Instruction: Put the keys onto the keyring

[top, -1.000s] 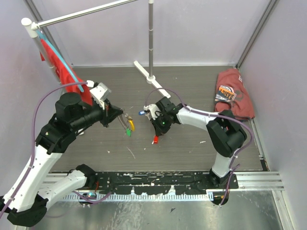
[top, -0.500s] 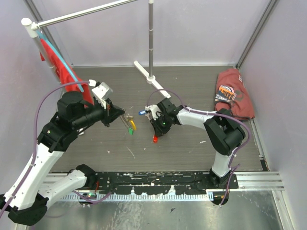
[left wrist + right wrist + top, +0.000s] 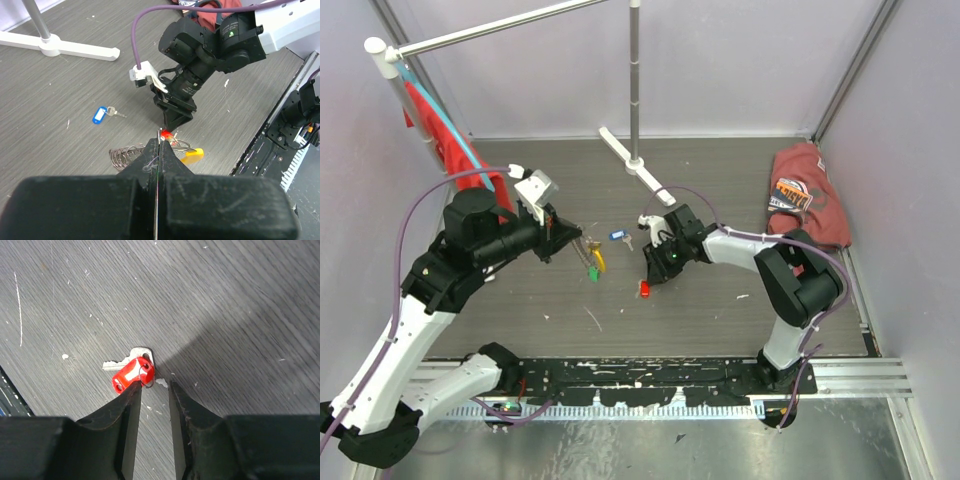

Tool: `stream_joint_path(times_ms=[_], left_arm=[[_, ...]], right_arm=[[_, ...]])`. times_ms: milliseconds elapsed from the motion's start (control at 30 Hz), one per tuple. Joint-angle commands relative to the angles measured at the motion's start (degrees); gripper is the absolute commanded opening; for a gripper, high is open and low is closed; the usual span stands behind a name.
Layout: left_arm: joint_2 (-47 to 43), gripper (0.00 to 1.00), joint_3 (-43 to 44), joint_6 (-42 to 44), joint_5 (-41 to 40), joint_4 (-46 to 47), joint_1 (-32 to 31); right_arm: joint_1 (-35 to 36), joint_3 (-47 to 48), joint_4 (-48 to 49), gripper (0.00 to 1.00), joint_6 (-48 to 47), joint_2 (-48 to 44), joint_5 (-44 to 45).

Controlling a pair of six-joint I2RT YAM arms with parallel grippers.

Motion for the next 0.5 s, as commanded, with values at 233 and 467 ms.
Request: stream_joint_path(times_ms=[233,467], left_arm=[[-0.19,0.0,2.21,0.0,1.54,3.22,0.28],[0.14,0.0,2.34,-0.17,2.13,3.49,0.28]], right_arm=[[-2.48,-8.76,15.19,0.39,9.37,-7.8,-2.91],[-2.56,-17.41,29.63,0.44,21.1,-11.83,0.92]])
